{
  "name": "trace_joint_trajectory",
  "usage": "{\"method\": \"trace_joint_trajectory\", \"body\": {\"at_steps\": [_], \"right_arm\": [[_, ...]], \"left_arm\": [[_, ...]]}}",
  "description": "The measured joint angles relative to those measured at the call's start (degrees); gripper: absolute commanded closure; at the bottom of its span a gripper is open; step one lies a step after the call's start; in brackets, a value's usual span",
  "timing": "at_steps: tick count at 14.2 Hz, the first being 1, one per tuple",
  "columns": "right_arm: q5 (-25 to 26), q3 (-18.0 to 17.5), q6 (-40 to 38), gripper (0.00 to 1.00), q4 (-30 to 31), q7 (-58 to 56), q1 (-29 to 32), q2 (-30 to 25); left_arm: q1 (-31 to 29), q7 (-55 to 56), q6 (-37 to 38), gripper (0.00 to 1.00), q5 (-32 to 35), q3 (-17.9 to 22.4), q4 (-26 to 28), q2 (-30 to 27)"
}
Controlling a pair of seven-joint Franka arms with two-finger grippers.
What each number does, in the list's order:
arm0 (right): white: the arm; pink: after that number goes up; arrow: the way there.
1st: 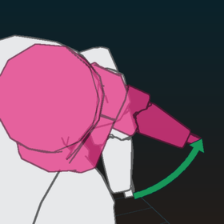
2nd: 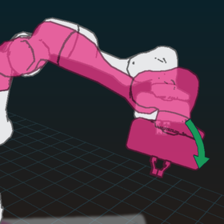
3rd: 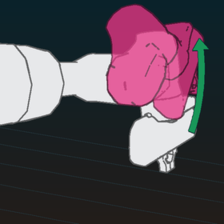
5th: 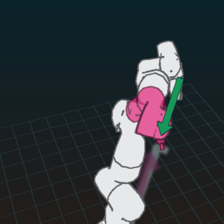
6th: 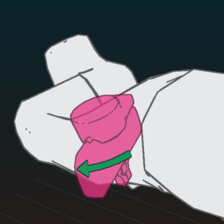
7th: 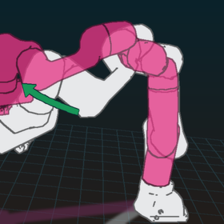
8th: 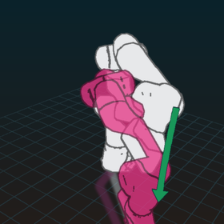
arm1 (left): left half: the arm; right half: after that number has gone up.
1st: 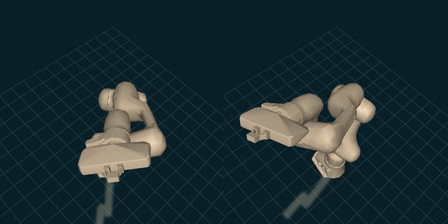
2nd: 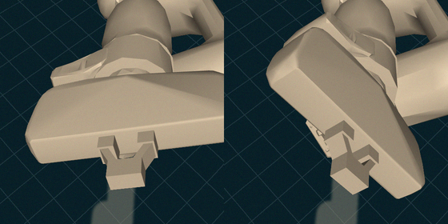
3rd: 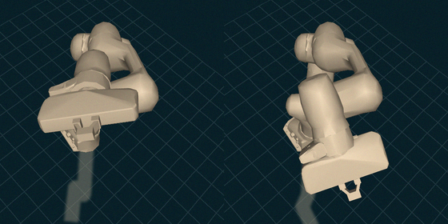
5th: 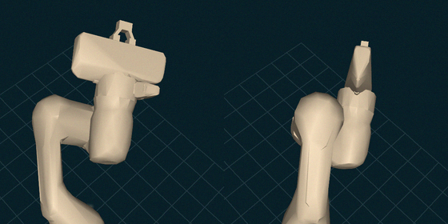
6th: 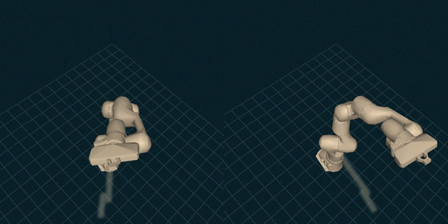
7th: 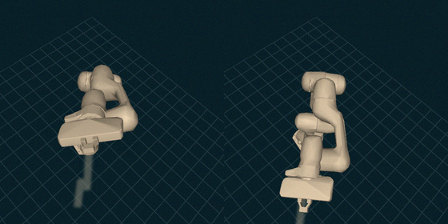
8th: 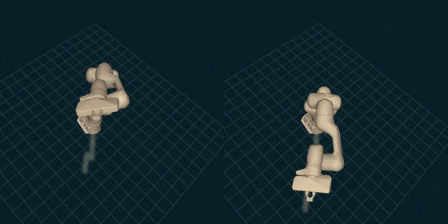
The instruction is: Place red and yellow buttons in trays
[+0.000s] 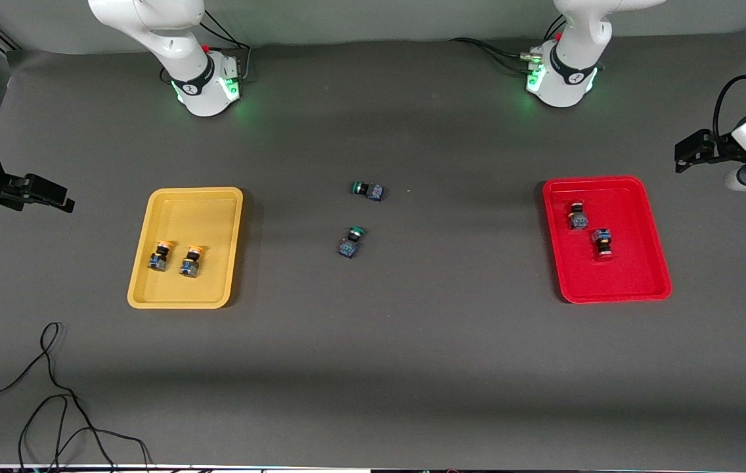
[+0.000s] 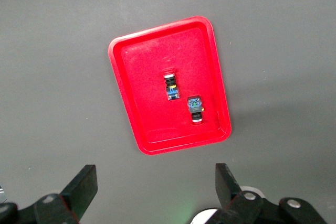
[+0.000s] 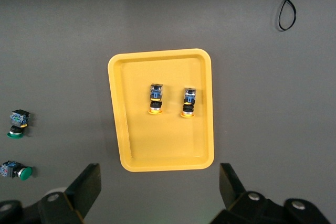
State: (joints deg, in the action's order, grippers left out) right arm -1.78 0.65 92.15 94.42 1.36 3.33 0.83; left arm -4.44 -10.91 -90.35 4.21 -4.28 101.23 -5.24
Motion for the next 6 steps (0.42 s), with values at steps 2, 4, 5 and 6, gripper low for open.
{"method": "trace_joint_trajectory", "body": {"at_steps": [2, 4, 5, 6], "right_arm": [[0.1, 0.0, 0.0, 0.00, 0.0, -0.7, 0.0, 0.0], [0.4, 0.0, 0.0, 0.00, 0.0, -1.5, 0.0, 0.0], [0.9, 0.0, 0.0, 0.00, 0.0, -1.8, 0.0, -0.1], [1.4, 0.0, 0.0, 0.00, 0.0, -2.1, 0.0, -0.1]], "left_arm": [[0.0, 0.0, 0.0, 0.00, 0.0, 0.0, 0.0, 0.0], [0.0, 0.0, 0.0, 0.00, 0.0, 0.0, -0.2, 0.0], [0.0, 0.0, 0.0, 0.00, 0.0, 0.0, -0.2, 0.0], [0.0, 0.0, 0.0, 0.00, 0.0, 0.0, -0.2, 0.0]]}}
